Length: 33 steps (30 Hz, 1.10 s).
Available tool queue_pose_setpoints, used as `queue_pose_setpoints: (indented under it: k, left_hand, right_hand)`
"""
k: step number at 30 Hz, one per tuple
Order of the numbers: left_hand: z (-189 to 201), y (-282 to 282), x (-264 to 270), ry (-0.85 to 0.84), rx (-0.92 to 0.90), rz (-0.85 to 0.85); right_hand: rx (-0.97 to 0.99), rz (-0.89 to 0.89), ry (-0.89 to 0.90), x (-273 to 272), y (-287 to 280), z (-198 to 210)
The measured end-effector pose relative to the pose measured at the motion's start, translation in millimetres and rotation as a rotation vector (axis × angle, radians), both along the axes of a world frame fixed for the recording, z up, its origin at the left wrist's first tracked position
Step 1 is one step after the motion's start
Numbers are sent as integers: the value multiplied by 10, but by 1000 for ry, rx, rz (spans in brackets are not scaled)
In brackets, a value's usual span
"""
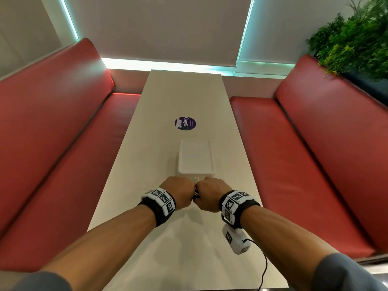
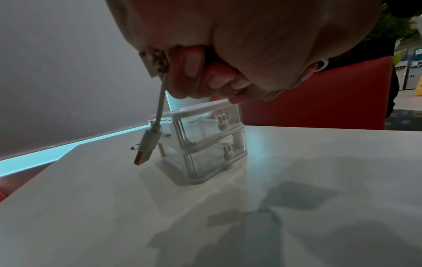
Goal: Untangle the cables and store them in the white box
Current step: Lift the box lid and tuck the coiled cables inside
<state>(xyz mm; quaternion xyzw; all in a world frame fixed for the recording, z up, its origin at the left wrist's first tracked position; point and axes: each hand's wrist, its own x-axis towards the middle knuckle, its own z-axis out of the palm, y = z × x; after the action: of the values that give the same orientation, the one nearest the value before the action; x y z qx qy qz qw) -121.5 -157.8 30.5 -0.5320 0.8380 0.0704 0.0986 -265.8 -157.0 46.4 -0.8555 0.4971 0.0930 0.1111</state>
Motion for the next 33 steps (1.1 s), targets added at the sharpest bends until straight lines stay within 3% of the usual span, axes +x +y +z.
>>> queue_pose_setpoints:
  k: [7,12,16,21,26,30,33]
  left_hand:
    - [-61,-39,-55,175,-4,2]
    - [-85,18,20,490,224,-19]
    - [-192,79,133,782,275,115]
    - [-621,8,334,653,264,377]
    - [-936,-150,185,655,357,611]
    - [-1039,-237,-45,986,503,956]
    - [-982,-271,-182,1152,594,1070]
  right_hand:
    - [-26,34,42,-131,-49,43]
    - [79,27,113,-355,-98,116]
    - [120,-71,78,-589,-233,213]
    - [85,-212,-91,-789,-396,350]
    - [74,-188,-206,-556,-494,304]
    - [97,-190,-229,-353,-540,238]
    - [127,-231,-242,-291,-577,159]
